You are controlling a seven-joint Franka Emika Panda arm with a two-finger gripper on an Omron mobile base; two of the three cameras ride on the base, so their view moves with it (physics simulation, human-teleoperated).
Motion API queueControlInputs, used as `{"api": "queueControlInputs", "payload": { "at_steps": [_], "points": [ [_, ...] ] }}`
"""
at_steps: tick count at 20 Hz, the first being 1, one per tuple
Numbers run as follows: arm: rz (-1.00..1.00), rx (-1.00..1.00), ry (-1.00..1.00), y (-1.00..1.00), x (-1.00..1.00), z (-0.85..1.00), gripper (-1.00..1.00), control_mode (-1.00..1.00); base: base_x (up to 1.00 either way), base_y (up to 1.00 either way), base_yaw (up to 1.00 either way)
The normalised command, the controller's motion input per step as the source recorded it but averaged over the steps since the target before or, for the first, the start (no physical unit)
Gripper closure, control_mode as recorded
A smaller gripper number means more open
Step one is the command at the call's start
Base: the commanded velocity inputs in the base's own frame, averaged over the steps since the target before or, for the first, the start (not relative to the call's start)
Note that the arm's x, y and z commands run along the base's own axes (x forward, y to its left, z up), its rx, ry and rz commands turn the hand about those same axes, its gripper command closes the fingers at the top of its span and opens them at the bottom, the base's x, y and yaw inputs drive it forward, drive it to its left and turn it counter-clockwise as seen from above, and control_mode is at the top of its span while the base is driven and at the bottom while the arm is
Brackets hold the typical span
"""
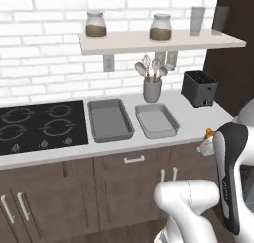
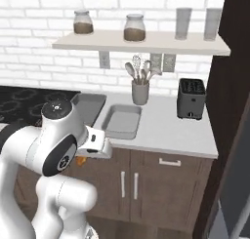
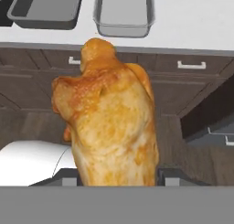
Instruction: Place one lemon wedge and one chicken drumstick in each tupperware on the nearby counter, to pack two identical lunches.
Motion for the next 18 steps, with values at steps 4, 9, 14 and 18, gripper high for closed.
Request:
{"api": "queueControlInputs", "payload": {
  "at_steps": [4,9,14,18],
  "points": [
    [0.00,0.00,0.00,0.00,0.00,0.00,1.00,1.00,1.00,0.71,0.00],
    [0.00,0.00,0.00,0.00,0.00,0.00,1.00,1.00,1.00,0.19,0.00],
    [0.00,0.00,0.02,0.04,0.16,-0.07,1.00,-1.00,0.80,0.09,0.00],
    [0.00,-0.01,0.07,0.48,0.59,-0.38,1.00,-1.00,0.00,0.00,0.00]
  ]
}}
